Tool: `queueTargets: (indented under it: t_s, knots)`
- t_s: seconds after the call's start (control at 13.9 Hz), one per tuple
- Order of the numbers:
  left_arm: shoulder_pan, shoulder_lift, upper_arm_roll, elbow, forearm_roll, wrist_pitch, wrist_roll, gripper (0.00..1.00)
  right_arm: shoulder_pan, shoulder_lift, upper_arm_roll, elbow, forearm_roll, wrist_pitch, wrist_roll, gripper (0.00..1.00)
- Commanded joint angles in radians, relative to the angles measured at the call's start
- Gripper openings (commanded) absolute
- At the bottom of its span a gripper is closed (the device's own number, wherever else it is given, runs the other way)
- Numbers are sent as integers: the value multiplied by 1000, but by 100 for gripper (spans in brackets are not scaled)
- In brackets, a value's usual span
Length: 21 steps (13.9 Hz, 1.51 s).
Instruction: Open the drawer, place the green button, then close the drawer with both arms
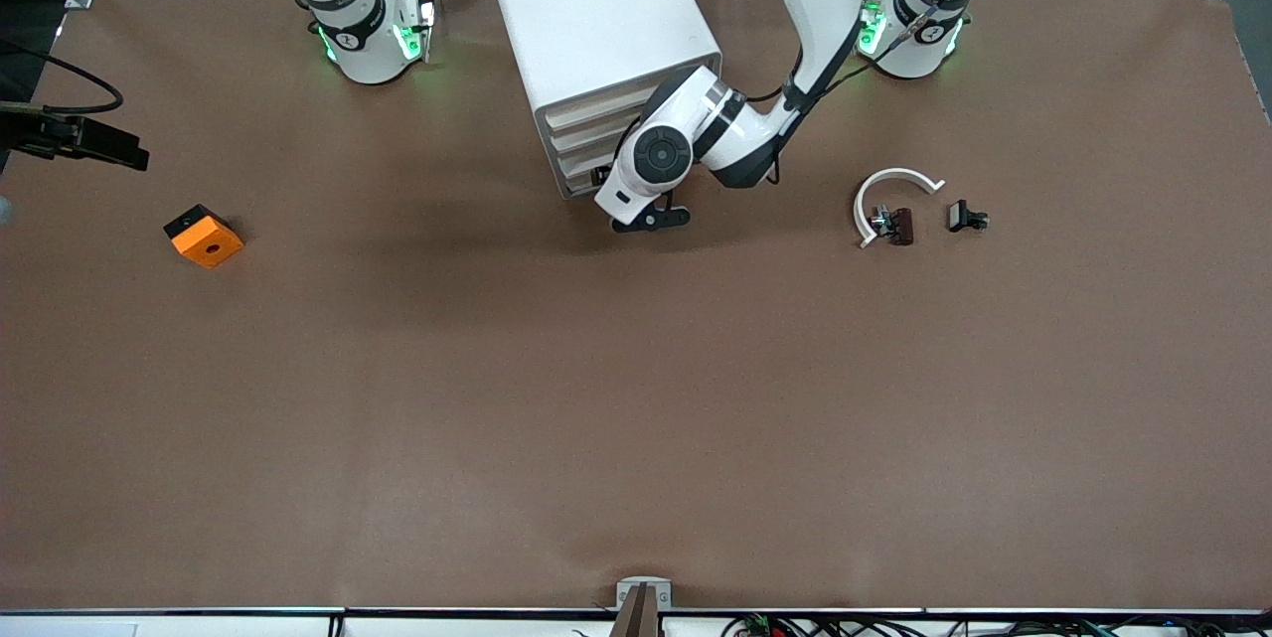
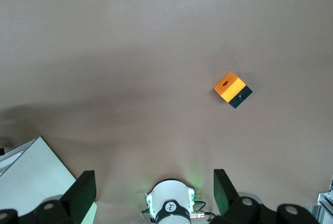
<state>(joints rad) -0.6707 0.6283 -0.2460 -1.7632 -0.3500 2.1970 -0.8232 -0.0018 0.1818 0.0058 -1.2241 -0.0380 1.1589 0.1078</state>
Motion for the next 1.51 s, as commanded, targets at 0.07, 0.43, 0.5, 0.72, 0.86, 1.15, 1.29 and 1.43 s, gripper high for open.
queueTargets:
  t_s: [0.07,0.43,0.5,0.72,0.86,1.15,1.29,1.43]
  knots:
    - [143,-73,1,17,57,-26,1,100,-16,-42,17,-18,16,21,-72,100]
    - [379,-154,1,51,192,-52,1,100,-23,-186,11,-228,29,137,-68,100]
    - [417,-160,1,74,201,-74,2,100,-23,-192,5,-247,45,142,-66,100]
    - [525,-170,1,163,290,-155,6,100,-30,-220,2,-279,66,169,-22,100]
    - [575,-196,-1,195,400,-183,45,100,-27,-246,3,-311,66,189,-8,100]
    - [674,-278,-1,217,425,-210,263,100,-29,-277,3,-308,66,203,-19,100]
    - [732,-330,-3,218,425,-264,369,100,-30,-288,3,-311,64,206,-19,100]
    - [781,-378,-9,218,414,-304,508,100,-29,-288,5,-311,64,206,-19,100]
